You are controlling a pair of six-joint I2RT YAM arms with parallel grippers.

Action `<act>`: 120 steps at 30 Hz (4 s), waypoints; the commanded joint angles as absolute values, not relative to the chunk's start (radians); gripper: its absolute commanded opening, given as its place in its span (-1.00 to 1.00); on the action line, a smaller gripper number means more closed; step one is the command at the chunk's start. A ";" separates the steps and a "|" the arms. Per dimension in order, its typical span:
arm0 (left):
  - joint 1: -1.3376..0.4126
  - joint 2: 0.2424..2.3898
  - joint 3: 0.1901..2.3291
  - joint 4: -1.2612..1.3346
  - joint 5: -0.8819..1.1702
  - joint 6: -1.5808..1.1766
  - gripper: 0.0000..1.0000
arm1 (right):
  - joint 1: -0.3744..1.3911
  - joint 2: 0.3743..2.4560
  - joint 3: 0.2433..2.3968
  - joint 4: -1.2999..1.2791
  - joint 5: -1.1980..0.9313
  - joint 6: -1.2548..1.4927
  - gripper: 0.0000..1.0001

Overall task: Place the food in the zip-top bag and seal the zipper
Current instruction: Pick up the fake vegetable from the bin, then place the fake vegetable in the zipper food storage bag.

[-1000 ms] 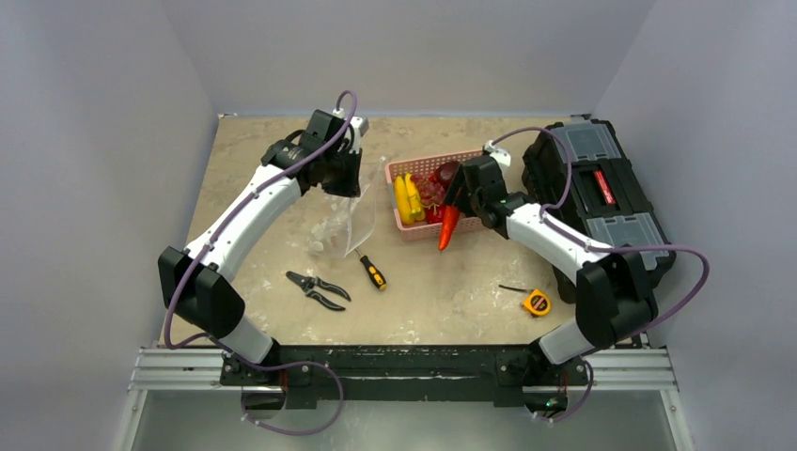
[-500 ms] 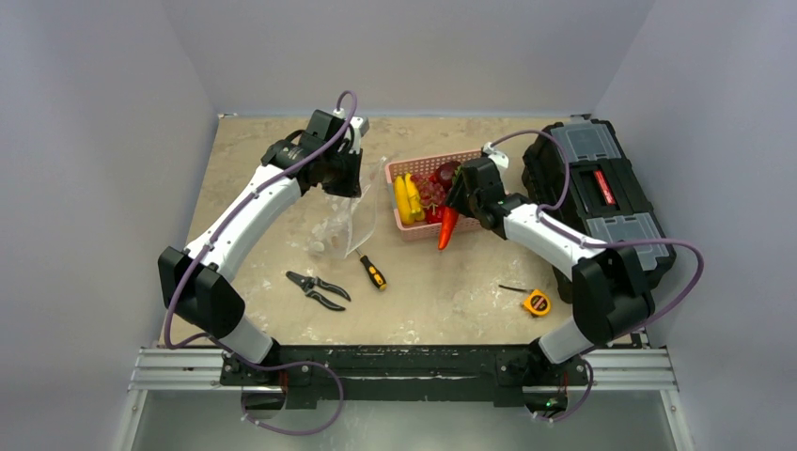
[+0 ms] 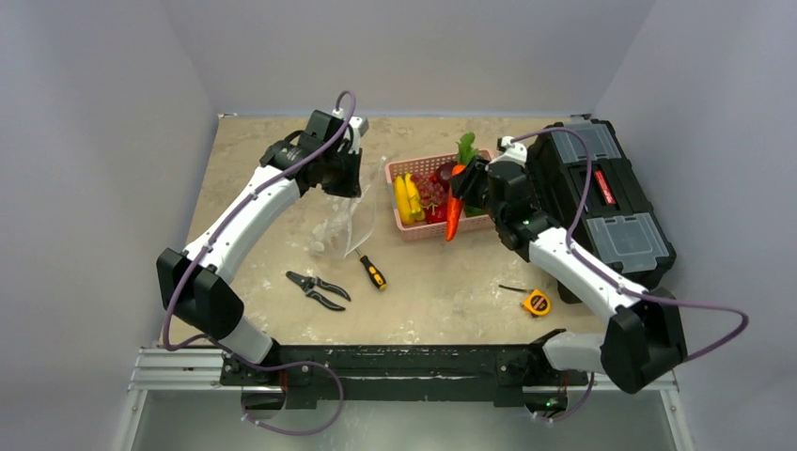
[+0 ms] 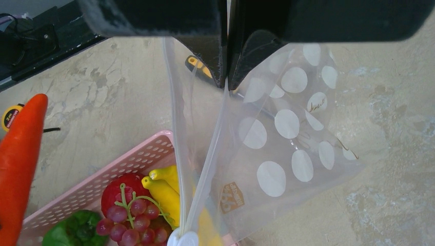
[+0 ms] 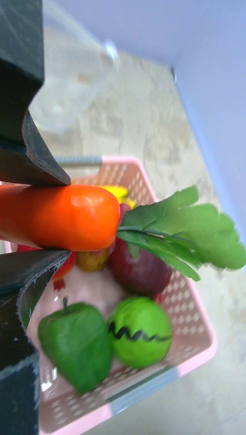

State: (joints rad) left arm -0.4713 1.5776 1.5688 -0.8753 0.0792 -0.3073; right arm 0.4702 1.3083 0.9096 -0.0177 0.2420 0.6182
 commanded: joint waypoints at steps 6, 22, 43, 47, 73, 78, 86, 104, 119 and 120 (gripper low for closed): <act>-0.462 1.509 1.549 -0.818 0.081 -0.334 -1.00 | 0.468 1.263 0.920 0.232 -0.236 0.515 -1.00; -0.463 1.506 1.540 -0.810 0.072 -0.340 -1.00 | 0.476 1.204 0.921 0.232 -0.556 0.809 -1.00; -0.456 1.481 1.515 -0.768 0.188 -0.393 -1.00 | 0.865 1.426 0.694 1.298 0.459 0.760 -1.00; -0.445 1.490 1.511 -0.764 0.204 -0.400 -1.00 | 0.879 1.484 0.738 1.341 0.483 0.731 -1.00; -0.380 1.499 1.492 -0.733 0.274 -0.448 -1.00 | 1.074 1.613 0.867 1.224 0.638 0.230 -1.00; -0.369 1.490 1.482 -0.716 0.295 -0.466 -1.00 | 1.088 1.569 0.888 0.974 0.684 0.320 -1.00; -0.367 1.447 1.445 -0.672 0.282 -0.475 -1.00 | 1.089 1.582 0.964 0.682 0.661 0.450 -1.00; -0.367 1.420 1.419 -0.614 0.374 -0.463 -1.00 | 0.986 1.677 1.102 0.428 0.362 0.470 -1.00; -0.367 1.416 1.417 -0.627 0.336 -0.464 -1.00 | 0.858 1.764 1.382 0.072 0.016 0.535 0.15; -0.367 1.413 1.417 -0.631 0.322 -0.466 -1.00 | 0.858 1.757 1.397 0.040 0.028 0.535 0.15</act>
